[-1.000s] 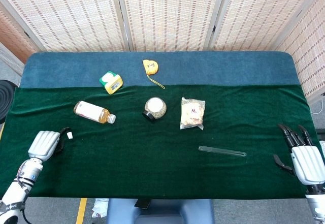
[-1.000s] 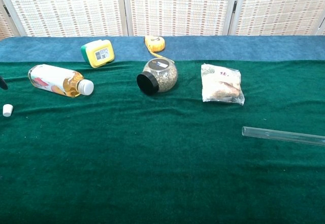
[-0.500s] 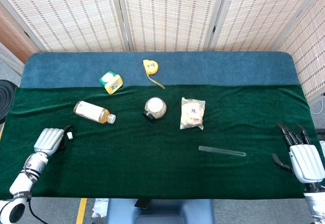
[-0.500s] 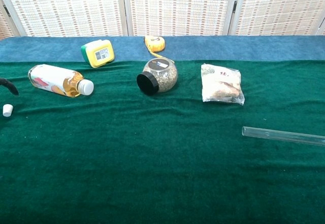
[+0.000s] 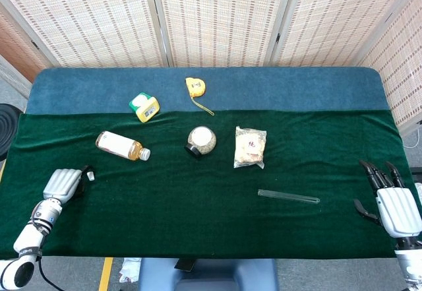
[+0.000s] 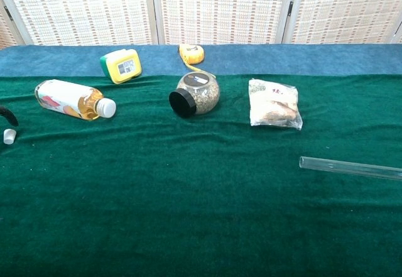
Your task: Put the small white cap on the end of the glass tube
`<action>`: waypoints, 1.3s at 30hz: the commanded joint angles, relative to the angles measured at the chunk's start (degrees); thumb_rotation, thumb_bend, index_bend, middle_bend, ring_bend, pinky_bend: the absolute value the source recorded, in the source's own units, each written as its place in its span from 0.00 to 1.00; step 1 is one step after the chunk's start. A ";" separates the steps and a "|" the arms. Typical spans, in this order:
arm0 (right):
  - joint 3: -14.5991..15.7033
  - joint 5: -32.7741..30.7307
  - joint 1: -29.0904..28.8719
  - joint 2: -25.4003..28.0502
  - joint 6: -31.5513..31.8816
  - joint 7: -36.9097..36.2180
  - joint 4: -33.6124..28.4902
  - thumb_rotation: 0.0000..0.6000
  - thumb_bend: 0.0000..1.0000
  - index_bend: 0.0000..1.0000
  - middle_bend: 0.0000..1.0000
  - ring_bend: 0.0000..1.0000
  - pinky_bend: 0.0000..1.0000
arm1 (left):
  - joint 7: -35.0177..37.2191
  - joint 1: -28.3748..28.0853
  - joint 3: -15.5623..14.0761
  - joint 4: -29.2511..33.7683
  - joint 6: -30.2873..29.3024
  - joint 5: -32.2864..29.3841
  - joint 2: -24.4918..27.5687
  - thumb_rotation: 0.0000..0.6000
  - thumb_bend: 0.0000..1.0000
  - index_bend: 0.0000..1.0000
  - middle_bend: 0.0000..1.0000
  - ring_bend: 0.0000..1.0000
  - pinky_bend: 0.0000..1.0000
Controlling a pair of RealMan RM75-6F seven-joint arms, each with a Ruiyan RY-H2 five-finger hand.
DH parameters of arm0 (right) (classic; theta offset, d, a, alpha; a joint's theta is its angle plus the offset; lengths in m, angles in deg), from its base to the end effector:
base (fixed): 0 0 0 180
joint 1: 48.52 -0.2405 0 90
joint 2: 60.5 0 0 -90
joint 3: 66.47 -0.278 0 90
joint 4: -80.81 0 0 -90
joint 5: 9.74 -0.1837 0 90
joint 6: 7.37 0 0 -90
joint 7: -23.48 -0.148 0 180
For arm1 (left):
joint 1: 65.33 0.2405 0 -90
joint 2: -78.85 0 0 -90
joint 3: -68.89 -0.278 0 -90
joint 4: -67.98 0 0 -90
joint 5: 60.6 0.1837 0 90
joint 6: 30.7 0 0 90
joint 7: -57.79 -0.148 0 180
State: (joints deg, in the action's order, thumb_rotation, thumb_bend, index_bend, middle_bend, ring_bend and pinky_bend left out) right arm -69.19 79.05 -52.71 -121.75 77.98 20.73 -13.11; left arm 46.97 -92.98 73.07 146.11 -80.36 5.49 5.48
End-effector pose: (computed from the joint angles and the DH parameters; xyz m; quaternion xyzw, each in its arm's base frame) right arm -0.3130 -0.1799 0.2042 0.6015 -0.3870 0.4029 0.5710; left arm -0.3309 0.3112 0.1041 -0.7060 -0.4328 -0.2068 0.5211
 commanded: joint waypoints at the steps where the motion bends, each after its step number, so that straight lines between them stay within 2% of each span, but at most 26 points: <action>1: 0.02 -0.11 0.02 -0.05 -0.04 -0.11 0.13 1.00 0.38 0.04 0.17 0.22 0.05 | -0.31 -0.16 -0.16 -0.11 0.22 -0.41 -0.03 1.00 0.85 0.26 1.00 0.90 0.81; 11: 0.01 -0.21 0.10 -0.17 0.06 -0.46 0.43 1.00 0.38 0.04 0.17 0.22 0.05 | -0.91 -0.64 -0.31 -0.25 0.78 -1.55 -0.16 1.00 0.84 0.28 1.00 0.90 0.81; 20: 0.06 -0.50 0.01 -0.51 -0.34 -0.98 1.03 1.00 0.38 0.04 0.17 0.22 0.05 | -2.11 -0.05 -1.26 1.46 -1.11 -0.89 0.25 1.00 0.84 0.31 1.00 0.90 0.81; 39: 0.18 -0.04 0.05 -0.50 0.01 -0.80 0.85 1.00 0.38 0.04 0.17 0.22 0.05 | -4.88 2.73 -3.25 8.45 -6.29 -0.13 3.18 1.00 0.84 0.34 1.00 0.90 0.81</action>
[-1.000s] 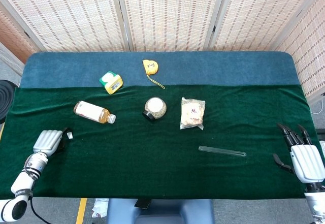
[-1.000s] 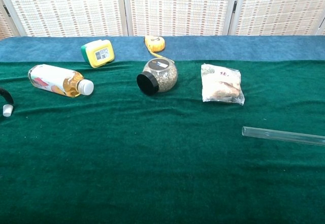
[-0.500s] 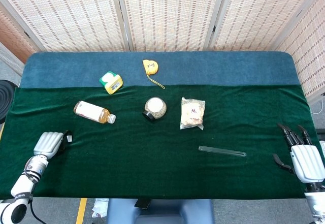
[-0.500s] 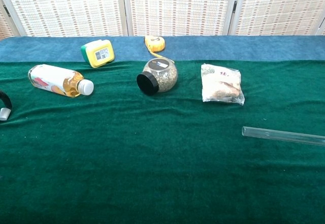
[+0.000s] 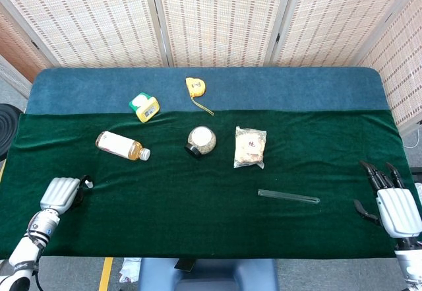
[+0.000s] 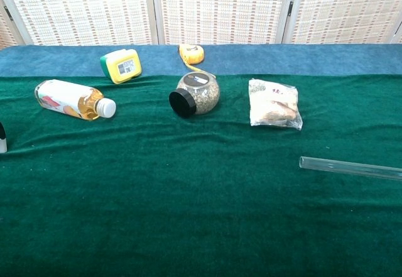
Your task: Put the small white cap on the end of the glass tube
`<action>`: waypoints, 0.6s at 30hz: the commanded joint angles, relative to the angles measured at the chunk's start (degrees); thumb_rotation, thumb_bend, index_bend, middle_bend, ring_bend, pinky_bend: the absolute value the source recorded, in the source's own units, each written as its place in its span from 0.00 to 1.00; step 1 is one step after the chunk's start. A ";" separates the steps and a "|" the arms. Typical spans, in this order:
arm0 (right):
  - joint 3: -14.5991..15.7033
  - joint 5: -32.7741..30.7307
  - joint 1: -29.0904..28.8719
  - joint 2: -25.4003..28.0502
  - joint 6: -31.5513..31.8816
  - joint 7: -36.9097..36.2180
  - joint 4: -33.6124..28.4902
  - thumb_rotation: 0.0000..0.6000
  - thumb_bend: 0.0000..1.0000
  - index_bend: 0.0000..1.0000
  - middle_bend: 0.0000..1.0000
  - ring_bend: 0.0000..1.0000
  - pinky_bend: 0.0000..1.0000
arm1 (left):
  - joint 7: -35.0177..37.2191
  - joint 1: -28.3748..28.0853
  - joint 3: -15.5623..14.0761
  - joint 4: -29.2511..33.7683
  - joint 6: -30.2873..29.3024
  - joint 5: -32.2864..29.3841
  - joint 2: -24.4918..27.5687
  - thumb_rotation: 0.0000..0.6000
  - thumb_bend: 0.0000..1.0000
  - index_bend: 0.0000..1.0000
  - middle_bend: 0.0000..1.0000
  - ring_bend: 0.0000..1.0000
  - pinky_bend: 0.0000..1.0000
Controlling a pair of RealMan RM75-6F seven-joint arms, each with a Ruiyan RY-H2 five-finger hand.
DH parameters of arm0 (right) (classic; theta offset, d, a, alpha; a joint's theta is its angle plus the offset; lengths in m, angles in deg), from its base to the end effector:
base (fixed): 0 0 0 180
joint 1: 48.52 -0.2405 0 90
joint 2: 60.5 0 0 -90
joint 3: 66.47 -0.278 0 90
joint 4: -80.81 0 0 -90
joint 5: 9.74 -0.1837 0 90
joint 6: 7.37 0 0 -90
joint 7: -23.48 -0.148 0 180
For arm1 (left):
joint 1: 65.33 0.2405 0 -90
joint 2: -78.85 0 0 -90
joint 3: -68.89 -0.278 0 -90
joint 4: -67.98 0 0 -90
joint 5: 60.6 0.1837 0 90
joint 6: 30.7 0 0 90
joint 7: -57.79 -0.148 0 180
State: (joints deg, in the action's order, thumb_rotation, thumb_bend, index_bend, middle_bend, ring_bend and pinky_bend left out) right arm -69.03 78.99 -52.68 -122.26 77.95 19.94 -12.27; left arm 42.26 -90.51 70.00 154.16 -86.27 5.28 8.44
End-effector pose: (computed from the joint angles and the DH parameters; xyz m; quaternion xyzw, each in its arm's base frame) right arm -0.3157 -0.1794 0.2022 0.5998 -0.3910 0.4038 0.5696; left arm -0.3244 0.2812 0.1102 -0.7114 -0.4236 -0.2029 0.5227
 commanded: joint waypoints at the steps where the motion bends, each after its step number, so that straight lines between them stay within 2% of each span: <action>1: 0.03 0.07 0.06 0.01 0.11 -0.05 0.04 1.00 0.38 0.04 0.17 0.22 0.05 | -0.32 0.43 -0.27 0.75 -0.68 0.16 0.37 1.00 0.84 0.34 1.00 0.90 0.81; 18: 0.15 0.31 0.31 -0.09 0.57 -1.00 0.80 1.00 0.38 0.04 0.17 0.22 0.05 | -1.76 0.90 -0.32 2.83 -2.08 -0.05 1.24 1.00 0.84 0.34 1.00 0.90 0.81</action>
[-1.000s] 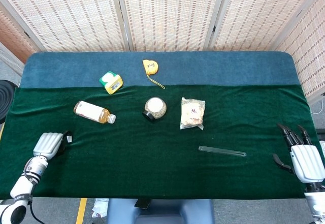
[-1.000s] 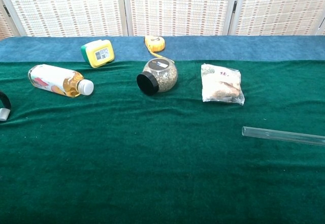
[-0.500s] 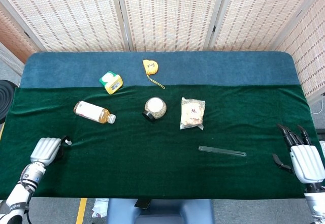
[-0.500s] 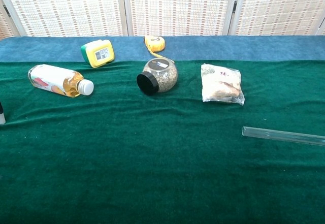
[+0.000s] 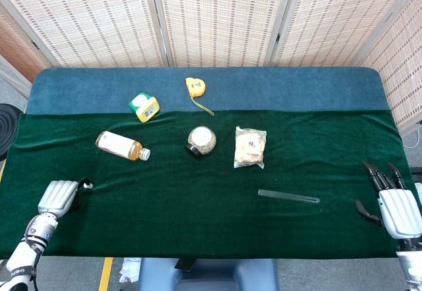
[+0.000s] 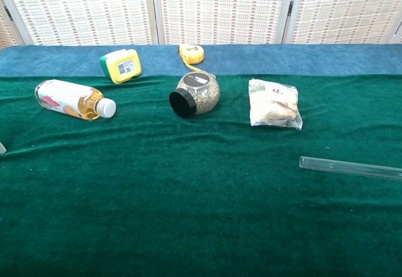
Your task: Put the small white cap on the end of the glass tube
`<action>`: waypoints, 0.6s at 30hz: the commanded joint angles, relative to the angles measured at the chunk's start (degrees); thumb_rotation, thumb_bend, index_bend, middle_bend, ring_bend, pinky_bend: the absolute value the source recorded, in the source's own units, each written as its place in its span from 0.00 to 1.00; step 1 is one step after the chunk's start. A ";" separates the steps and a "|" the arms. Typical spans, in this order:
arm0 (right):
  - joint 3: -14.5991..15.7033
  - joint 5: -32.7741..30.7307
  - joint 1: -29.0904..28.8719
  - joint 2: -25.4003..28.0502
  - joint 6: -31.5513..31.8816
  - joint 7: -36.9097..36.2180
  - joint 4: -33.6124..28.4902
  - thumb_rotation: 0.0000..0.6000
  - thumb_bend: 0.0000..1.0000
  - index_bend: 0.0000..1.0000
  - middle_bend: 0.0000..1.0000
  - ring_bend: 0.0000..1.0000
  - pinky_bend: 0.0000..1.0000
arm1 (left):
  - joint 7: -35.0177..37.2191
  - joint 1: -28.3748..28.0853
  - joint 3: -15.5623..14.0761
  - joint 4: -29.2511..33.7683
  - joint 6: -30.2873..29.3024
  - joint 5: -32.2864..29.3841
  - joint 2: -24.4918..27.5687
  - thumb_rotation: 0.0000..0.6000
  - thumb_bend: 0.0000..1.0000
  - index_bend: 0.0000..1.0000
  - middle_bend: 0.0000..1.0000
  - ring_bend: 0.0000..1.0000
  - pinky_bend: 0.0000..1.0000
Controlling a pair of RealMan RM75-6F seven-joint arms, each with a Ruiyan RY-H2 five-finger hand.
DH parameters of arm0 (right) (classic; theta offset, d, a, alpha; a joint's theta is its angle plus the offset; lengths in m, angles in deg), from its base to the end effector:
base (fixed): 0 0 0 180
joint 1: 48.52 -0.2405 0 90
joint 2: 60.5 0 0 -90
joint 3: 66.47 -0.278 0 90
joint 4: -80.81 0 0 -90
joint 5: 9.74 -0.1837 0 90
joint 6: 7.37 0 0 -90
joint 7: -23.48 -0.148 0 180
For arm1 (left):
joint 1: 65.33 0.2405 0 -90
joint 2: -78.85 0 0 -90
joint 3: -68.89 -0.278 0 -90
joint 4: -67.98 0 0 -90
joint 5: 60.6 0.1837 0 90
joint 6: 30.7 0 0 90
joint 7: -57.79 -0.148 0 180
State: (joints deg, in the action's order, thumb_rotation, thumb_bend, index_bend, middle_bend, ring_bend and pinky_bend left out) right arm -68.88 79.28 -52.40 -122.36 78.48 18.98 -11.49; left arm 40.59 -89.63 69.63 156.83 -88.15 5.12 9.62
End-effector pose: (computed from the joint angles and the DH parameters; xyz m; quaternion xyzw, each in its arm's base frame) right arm -0.3179 -0.1775 0.2034 0.5979 -0.3910 0.4065 0.5696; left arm -0.3212 0.2735 0.1153 -0.7098 -0.4200 -0.2037 0.5275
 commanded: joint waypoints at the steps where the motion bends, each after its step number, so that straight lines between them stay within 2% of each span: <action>1: 0.00 0.01 0.07 0.01 0.12 -0.08 0.05 1.00 0.38 0.04 0.17 0.22 0.05 | -0.02 0.11 0.10 0.32 -0.59 0.40 0.05 1.00 0.84 0.33 1.00 0.90 0.81; 7: -0.08 0.04 0.25 -0.18 0.54 -0.47 0.49 1.00 0.38 0.05 0.17 0.22 0.05 | 0.46 0.53 0.25 0.58 -2.17 1.77 0.00 1.00 0.81 0.31 1.00 0.90 0.81; 9: -0.13 0.06 0.24 -0.22 0.61 -0.61 0.64 1.00 0.38 0.05 0.17 0.22 0.05 | 1.11 0.60 0.55 0.07 -3.05 2.78 -0.27 1.00 0.68 0.30 1.00 0.90 0.81; 11: -0.18 0.10 0.26 -0.27 0.73 -0.84 0.81 1.00 0.38 0.05 0.17 0.22 0.05 | 2.35 0.65 0.86 -1.42 -4.01 4.26 -1.01 1.00 0.49 0.31 1.00 0.89 0.81; 13: -0.17 0.19 0.26 -0.35 0.80 -0.99 1.00 1.00 0.38 0.05 0.17 0.22 0.05 | 3.71 0.36 1.11 -3.11 -3.83 5.16 -1.61 1.00 0.40 0.33 1.00 0.89 0.81; 15: -0.13 0.22 0.27 -0.40 0.75 -1.10 1.15 1.00 0.38 0.05 0.17 0.22 0.05 | 4.71 -0.03 1.31 -4.66 -3.31 5.65 -2.19 1.00 0.36 0.37 1.00 0.90 0.81; 18: -0.09 0.09 0.31 -0.57 0.67 -1.39 1.44 1.00 0.38 0.05 0.17 0.22 0.05 | 5.14 -0.64 1.39 -7.32 -2.09 5.79 -3.32 1.00 0.35 0.40 1.00 0.90 0.81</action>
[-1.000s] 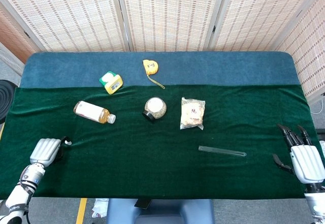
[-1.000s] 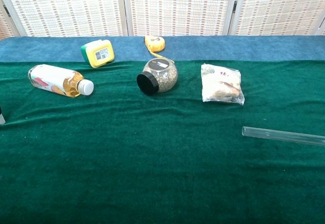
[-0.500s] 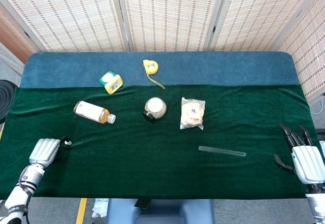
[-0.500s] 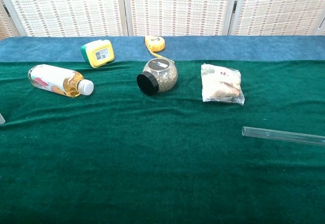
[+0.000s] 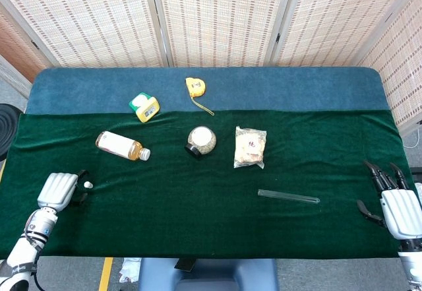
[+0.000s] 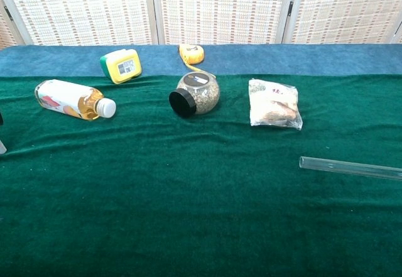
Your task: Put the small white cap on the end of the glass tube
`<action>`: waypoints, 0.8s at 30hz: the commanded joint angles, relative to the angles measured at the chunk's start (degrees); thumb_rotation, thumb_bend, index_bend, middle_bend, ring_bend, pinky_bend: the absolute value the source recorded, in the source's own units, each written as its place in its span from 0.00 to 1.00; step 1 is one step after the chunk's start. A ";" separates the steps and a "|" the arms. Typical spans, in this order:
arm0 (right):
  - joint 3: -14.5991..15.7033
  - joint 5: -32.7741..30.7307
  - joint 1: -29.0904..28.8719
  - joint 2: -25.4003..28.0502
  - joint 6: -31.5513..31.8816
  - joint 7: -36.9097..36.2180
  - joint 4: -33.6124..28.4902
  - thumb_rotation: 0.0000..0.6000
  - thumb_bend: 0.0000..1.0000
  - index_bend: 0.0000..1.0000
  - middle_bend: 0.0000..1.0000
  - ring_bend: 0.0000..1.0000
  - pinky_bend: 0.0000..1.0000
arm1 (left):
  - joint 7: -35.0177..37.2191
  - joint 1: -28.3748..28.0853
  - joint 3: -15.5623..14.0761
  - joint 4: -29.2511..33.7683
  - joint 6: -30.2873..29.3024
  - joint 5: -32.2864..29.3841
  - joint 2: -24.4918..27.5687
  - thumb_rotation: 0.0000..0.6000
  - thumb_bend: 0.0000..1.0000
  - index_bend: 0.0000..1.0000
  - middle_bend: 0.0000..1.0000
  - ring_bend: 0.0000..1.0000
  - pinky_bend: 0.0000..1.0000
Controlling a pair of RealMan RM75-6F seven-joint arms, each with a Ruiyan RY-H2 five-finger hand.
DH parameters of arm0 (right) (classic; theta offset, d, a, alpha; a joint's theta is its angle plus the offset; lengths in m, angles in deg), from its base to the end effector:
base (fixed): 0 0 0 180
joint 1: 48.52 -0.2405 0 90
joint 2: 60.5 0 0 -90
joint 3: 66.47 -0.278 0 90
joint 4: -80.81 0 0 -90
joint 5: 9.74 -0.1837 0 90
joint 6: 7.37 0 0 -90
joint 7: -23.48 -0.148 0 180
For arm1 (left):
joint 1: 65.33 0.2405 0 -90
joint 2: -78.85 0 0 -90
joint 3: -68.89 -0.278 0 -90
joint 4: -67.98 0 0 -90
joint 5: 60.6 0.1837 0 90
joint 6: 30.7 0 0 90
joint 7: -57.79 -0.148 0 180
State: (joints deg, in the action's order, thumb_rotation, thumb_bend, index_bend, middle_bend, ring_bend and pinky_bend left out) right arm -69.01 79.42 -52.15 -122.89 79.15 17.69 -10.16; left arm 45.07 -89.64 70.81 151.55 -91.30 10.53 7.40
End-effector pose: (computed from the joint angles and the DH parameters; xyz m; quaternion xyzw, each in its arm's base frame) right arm -0.3210 -0.1768 0.2041 0.5932 -0.3903 0.4123 0.5708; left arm -0.3184 0.2868 0.1182 -0.7074 -0.3865 -0.2459 0.5383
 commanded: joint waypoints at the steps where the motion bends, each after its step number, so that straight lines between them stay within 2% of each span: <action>1: 0.05 -0.09 0.09 -0.06 0.02 -0.16 0.16 1.00 0.38 0.05 0.17 0.22 0.05 | 0.76 -0.76 0.26 -2.48 1.45 0.21 -1.36 1.00 0.35 0.41 1.00 0.91 0.81; 24: -0.07 -0.16 0.29 0.14 0.33 0.36 -0.41 1.00 0.38 0.05 0.17 0.22 0.05 | 4.22 -1.98 0.80 -9.44 4.98 0.02 -4.96 1.00 0.38 0.45 1.00 0.91 0.81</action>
State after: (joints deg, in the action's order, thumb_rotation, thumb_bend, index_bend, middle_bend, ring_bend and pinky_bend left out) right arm -69.07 79.26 -51.86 -122.76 79.45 18.05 -10.58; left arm 49.28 -91.62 71.61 142.09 -86.31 10.55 2.46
